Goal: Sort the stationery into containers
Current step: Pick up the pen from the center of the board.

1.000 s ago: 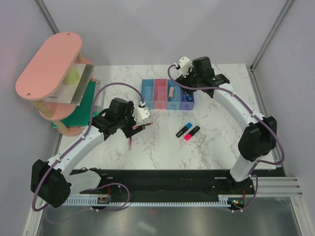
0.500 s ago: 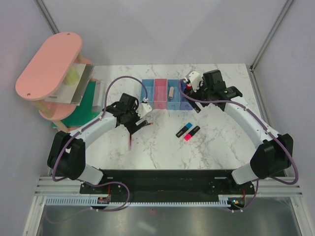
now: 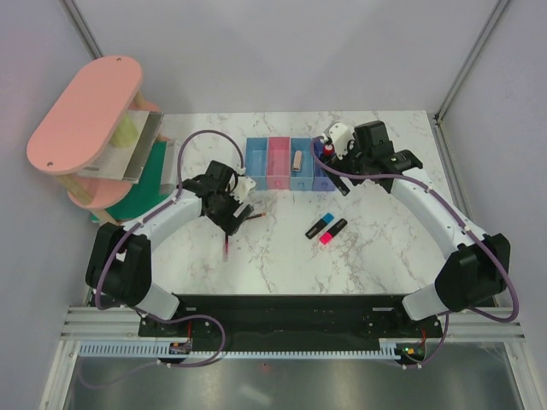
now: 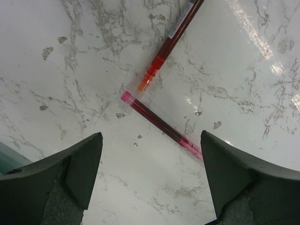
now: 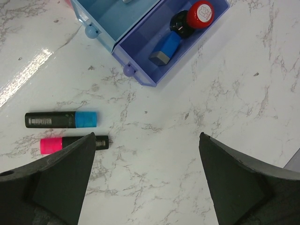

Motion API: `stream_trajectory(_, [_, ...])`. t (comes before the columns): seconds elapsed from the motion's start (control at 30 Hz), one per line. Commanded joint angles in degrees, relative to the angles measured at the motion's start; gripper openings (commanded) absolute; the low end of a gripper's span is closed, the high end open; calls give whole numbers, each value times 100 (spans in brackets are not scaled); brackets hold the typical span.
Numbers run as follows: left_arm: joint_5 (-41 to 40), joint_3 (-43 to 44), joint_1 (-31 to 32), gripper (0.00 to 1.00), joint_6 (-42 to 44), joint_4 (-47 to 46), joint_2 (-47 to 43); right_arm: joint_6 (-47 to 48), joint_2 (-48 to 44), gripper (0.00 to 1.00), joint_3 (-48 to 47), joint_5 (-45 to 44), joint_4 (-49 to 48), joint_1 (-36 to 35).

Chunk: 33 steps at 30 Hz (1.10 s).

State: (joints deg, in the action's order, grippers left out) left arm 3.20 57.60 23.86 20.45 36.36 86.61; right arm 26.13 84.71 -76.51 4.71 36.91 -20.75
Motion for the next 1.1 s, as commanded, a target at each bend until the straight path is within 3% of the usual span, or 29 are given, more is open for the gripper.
stream_trajectory(0.0, [50, -135, -4, 91, -454, 99, 128, -117, -7, 98, -48, 126, -87, 45])
stream_trajectory(0.33, [-197, -48, -13, 81, -691, -85, 638, -178, 64, 98, -118, 294, -78, 71])
stream_trajectory(0.63, [-215, 128, -4, 53, -770, -103, 1016, -205, 107, 98, -119, 329, -87, 89])
stream_trajectory(0.87, [-215, 102, -13, 16, -770, -59, 937, -231, 134, 98, -206, 338, -78, 115])
stream_trajectory(1.0, [-171, 111, -4, 3, -762, 108, 753, -231, 169, 98, -268, 320, -69, 107])
stream_trajectory(1.07, [-145, 128, -13, 2, -744, 196, 639, -231, 178, 98, -277, 311, -69, 107])
